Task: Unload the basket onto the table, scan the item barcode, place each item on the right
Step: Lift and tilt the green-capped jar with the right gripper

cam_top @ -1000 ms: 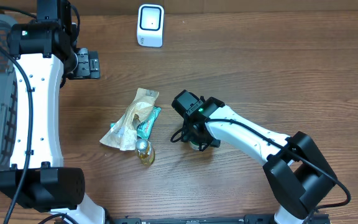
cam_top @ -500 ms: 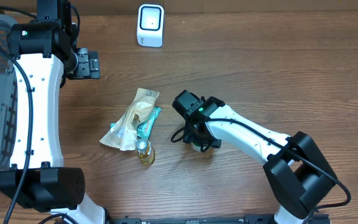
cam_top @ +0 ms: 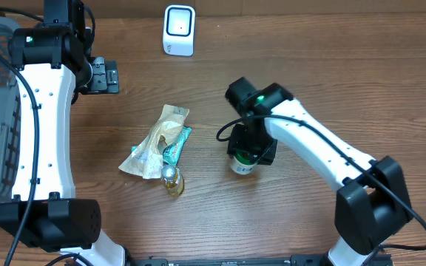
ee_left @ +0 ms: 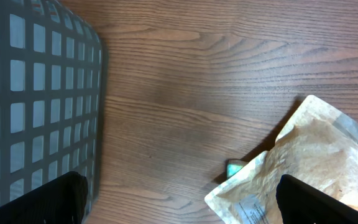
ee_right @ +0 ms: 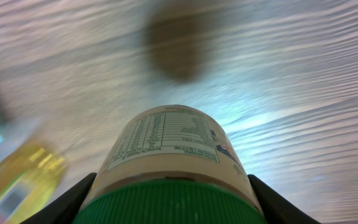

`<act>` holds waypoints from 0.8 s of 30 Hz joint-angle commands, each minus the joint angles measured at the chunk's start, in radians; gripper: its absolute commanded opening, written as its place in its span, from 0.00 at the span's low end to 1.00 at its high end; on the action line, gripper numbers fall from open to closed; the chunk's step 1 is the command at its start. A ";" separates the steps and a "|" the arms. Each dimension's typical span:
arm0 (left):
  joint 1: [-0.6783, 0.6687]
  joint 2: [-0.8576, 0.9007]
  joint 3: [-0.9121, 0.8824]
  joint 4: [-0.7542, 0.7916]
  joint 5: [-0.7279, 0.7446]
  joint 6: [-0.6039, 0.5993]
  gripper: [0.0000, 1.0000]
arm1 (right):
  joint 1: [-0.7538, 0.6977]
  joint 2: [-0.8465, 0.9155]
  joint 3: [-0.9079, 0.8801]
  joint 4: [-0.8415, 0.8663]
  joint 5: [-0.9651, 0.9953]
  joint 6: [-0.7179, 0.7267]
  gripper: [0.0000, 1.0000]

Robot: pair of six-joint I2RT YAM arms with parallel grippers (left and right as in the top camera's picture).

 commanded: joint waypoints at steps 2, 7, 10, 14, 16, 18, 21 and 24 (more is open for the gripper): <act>-0.002 0.000 0.012 0.000 -0.010 0.007 1.00 | -0.026 -0.042 0.035 -0.006 -0.369 -0.097 0.25; -0.002 0.000 0.012 0.000 -0.010 0.007 1.00 | -0.026 -0.042 0.035 -0.026 -0.585 -0.097 0.25; -0.002 0.000 0.012 0.000 -0.010 0.007 1.00 | -0.026 -0.042 0.035 -0.056 -0.639 -0.096 0.26; -0.002 0.000 0.012 0.000 -0.010 0.007 1.00 | -0.026 -0.042 0.035 -0.087 -0.647 -0.096 0.26; -0.002 0.000 0.012 0.000 -0.010 0.007 1.00 | -0.026 -0.042 0.035 -0.107 -0.668 -0.096 0.26; -0.002 0.000 0.012 0.000 -0.010 0.007 1.00 | -0.026 -0.042 0.035 -0.124 -0.695 -0.096 0.26; -0.002 0.000 0.012 0.000 -0.010 0.007 1.00 | -0.026 -0.042 0.035 -0.131 -0.730 -0.096 0.25; -0.002 0.000 0.012 0.000 -0.010 0.007 0.99 | -0.026 -0.042 0.035 -0.138 -0.734 -0.096 0.25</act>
